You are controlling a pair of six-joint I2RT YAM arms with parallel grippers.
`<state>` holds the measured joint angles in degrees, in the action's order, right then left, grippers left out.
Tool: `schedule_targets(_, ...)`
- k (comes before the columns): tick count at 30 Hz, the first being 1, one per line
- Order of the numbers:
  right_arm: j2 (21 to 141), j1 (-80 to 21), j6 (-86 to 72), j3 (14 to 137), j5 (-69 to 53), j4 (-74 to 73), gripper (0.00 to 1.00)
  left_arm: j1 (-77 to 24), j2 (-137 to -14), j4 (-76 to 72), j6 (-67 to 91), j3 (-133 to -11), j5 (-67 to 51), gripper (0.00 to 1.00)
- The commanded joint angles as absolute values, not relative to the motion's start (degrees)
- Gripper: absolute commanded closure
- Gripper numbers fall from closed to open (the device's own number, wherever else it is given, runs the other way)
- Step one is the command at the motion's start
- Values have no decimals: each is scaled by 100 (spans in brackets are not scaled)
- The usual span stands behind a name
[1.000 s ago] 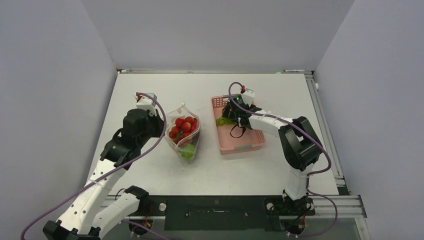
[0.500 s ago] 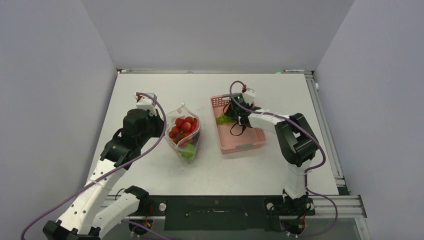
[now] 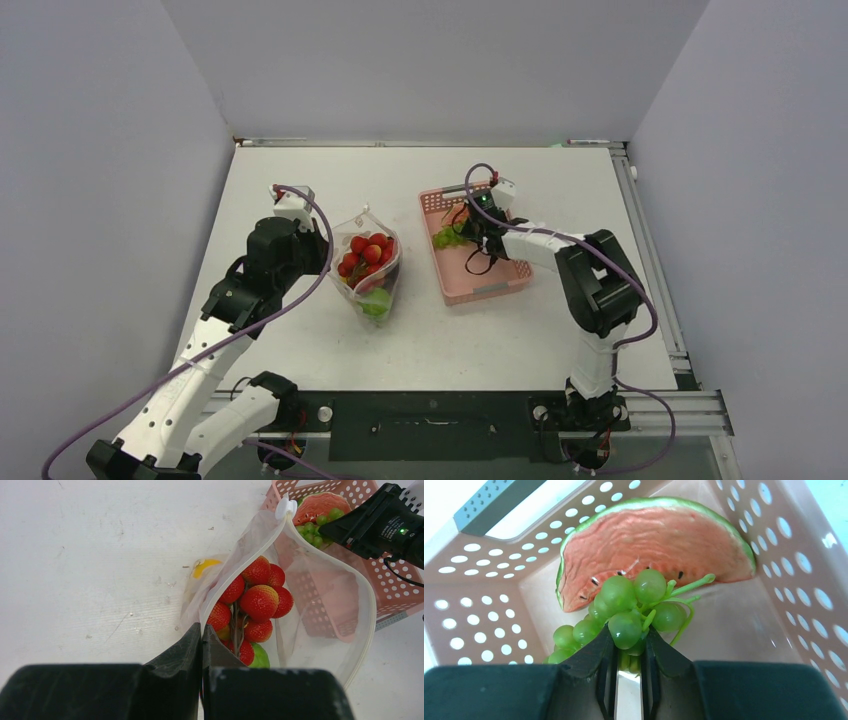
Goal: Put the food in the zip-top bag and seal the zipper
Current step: Pick up the fake fruit from the bin.
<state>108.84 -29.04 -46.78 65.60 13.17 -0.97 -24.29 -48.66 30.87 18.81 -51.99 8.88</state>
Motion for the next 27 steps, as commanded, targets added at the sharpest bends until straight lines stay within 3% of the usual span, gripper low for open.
schedule_targets(1,10293,-2896,-4598,6338,1281,-101,95,-2435,-4835,2843,1854,-5282,826,100)
schedule_targets(27,7831,-3873,-3190,6408,2266,-540,95,-2452,-4703,2847,1846,-5273,800,100)
